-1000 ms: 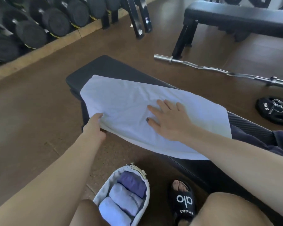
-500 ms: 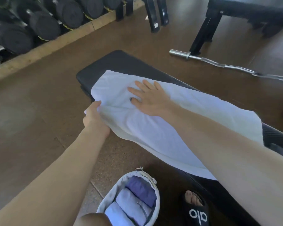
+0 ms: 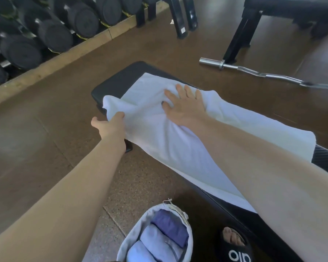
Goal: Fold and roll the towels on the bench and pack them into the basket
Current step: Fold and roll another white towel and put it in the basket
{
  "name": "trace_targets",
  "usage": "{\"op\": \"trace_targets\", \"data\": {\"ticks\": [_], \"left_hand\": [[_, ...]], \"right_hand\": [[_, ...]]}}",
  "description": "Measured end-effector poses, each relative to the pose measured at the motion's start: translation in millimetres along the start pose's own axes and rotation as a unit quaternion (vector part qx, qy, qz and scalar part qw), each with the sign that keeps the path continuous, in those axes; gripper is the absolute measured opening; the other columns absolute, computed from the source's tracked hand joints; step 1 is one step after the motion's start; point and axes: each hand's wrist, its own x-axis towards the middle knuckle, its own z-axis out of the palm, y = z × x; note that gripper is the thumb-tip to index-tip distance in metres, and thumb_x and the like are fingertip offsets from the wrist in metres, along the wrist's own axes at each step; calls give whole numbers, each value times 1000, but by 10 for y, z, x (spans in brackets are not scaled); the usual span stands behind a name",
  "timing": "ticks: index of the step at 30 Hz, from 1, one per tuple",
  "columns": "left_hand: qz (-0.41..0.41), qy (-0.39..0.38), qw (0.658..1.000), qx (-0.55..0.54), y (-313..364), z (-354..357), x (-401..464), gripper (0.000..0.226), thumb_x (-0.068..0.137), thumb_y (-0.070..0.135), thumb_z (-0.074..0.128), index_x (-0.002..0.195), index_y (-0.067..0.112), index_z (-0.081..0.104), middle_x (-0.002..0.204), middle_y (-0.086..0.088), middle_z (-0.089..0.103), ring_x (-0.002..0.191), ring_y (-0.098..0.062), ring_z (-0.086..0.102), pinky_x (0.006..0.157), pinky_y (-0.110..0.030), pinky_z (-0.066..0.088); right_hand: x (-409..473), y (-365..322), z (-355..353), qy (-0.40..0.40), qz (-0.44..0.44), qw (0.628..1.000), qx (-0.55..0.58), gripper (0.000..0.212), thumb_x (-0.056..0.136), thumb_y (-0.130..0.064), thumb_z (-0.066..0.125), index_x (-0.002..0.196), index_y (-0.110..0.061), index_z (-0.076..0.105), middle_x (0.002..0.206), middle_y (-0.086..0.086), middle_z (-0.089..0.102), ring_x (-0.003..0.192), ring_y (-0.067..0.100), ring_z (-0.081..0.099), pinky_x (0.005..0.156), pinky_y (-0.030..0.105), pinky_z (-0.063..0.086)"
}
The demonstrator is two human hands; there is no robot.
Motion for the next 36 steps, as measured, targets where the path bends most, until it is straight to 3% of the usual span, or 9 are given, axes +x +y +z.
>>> {"op": "trace_targets", "data": {"ticks": [5,8,10,12,18,24,29,33,36], "left_hand": [[89,16,970,226,-95,79,-239,88,86,35,65,155,30,11,149,-11,27,128,-35,38,104,-48,36],[300,-2,863,406,-226,113,-528,81,83,34,69,150,28,23,151,-11,28,134,-36,33,112,-46,27],[457,-67,765,448,-332,121,-774,64,86,38,67,142,24,39,145,-10,35,128,-36,39,106,-45,32],[531,-145,697,459,-444,158,-1050,47,90,40,62,131,20,50,134,-9,43,121,-34,44,99,-42,35],[568,-246,605,501,-712,199,-1728,46,90,50,56,120,16,48,120,-6,43,108,-30,43,91,-40,37],[548,-401,531,507,-850,10,-2182,50,83,67,58,107,24,51,108,3,40,100,-23,38,88,-37,33],[531,-418,476,563,-812,-88,-2439,30,84,38,68,111,28,62,117,-2,40,108,-26,39,83,-35,36],[487,-438,494,572,-813,-169,-2586,20,84,29,67,104,31,61,116,-2,38,110,-26,38,90,-41,44],[475,-431,503,579,-830,-198,-2625,18,85,29,69,89,34,52,112,1,32,109,-24,37,86,-36,40]], "right_hand": [[-72,-5,17,40,24,999,13,60,101,-55,17,158,-36,15,168,5,7,154,28,2,122,50,1],[-409,120,-9,125,-53,990,-38,57,101,-48,26,153,-26,37,156,13,37,145,35,30,116,48,21],[-731,263,-61,160,-108,980,-48,55,98,-44,31,142,-19,53,142,15,52,136,38,41,110,50,30],[-1113,434,-154,181,-129,974,-37,51,95,-39,36,132,-13,59,130,16,57,128,38,47,104,49,37],[-2197,972,-378,74,-37,996,-31,25,92,-35,51,105,-14,54,102,6,53,97,28,50,78,41,46],[-2778,1179,-588,-79,17,996,43,14,94,-30,51,84,-21,49,86,1,60,83,23,55,69,35,45],[-3053,1159,-732,-187,9,976,112,18,91,-31,54,82,-18,63,85,-1,65,85,19,59,70,29,41],[-3123,1173,-725,-199,8,960,195,31,92,-33,53,73,-10,60,75,7,63,71,19,56,68,31,39],[-3152,1207,-706,-185,-2,960,208,40,103,-36,44,84,-8,64,77,5,64,70,16,59,66,25,43]]}}
